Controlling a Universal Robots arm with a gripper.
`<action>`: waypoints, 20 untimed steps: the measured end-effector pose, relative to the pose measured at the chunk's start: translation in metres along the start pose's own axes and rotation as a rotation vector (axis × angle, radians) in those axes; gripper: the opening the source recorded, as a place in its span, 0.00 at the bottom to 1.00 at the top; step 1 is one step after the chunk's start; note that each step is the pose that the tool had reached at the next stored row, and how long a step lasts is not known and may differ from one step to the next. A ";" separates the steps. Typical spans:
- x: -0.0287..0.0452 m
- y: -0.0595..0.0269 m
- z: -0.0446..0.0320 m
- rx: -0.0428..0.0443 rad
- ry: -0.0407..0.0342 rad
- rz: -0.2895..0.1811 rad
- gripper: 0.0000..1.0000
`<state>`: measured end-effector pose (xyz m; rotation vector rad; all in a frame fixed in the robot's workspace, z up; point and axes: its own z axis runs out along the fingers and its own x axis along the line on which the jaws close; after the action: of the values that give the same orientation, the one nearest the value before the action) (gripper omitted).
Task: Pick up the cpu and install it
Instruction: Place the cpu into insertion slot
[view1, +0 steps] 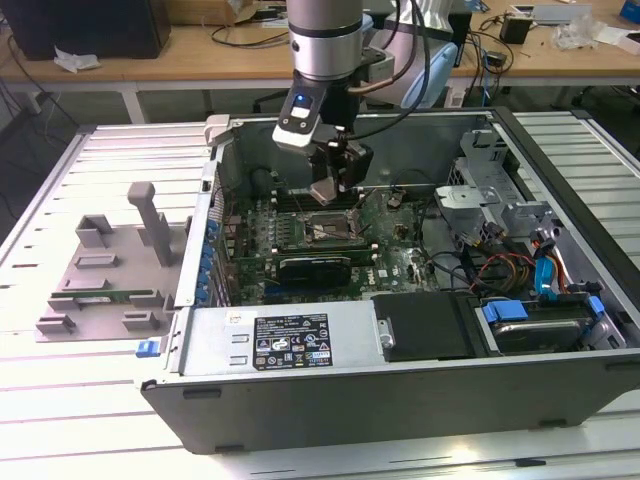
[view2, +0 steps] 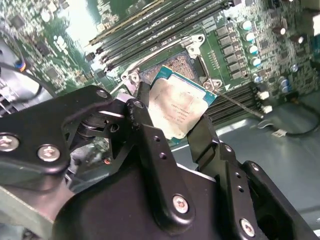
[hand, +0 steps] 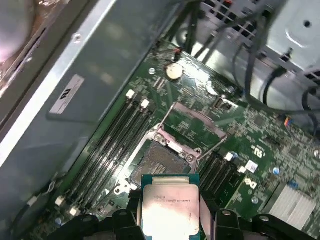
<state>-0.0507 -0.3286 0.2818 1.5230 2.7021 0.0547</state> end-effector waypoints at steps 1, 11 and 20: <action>0.0000 0.0000 0.0001 0.0004 -0.0013 0.025 0.55; 0.0000 -0.0001 0.0009 0.0047 -0.0139 0.277 0.55; 0.0000 -0.0001 0.0020 0.0083 -0.0242 0.480 0.55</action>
<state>-0.0507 -0.3286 0.2797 2.1175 2.2569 0.0382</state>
